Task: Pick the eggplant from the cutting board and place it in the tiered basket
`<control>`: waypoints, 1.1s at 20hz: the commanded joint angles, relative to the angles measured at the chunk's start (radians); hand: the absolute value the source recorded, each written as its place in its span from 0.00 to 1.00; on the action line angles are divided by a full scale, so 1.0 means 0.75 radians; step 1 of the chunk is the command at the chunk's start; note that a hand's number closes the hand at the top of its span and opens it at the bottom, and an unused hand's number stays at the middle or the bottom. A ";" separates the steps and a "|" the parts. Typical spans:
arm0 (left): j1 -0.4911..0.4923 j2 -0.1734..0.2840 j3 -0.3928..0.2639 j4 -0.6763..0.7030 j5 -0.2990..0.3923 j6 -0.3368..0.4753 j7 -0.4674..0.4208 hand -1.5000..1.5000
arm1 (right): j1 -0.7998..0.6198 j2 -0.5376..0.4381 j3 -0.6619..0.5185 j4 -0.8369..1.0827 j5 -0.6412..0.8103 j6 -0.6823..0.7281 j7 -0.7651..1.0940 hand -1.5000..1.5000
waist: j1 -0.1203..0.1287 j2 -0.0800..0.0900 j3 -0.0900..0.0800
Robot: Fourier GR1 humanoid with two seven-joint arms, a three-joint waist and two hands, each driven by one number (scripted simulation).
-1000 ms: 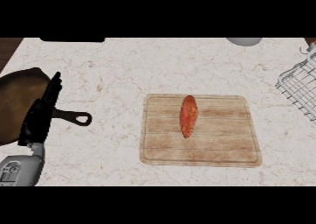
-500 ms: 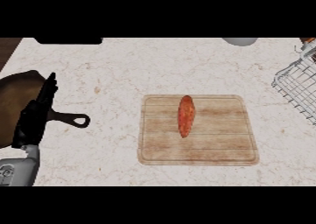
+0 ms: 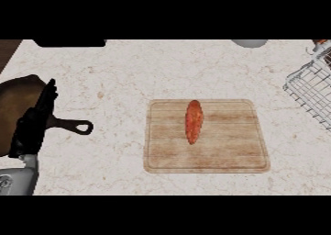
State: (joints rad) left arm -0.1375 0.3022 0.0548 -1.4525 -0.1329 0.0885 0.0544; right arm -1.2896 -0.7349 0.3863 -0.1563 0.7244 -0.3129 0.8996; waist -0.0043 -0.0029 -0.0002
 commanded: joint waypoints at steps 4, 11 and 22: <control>0.028 -0.036 -0.005 0.044 -0.012 0.011 -0.075 0.50 | 0.157 -0.030 -0.240 -0.066 -0.224 -0.131 -0.006 0.00 | -0.011 0.001 0.000; 0.028 -0.027 -0.013 -0.088 -0.029 0.003 0.075 0.50 | 0.292 -0.018 -0.282 -0.268 -0.218 -0.325 0.013 0.00 | 0.000 -0.005 0.000; 0.012 -0.015 0.031 -0.061 -0.028 0.005 0.072 0.50 | 0.330 -0.172 -0.258 -0.650 -0.063 -0.407 0.292 0.00 | -0.041 -0.026 -0.003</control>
State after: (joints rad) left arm -0.1397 0.2881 0.0721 -1.4587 -0.1565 0.0898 0.0700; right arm -1.0434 -0.8284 0.1865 -0.5426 0.6418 -0.5958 0.9732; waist -0.0220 -0.0121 -0.0017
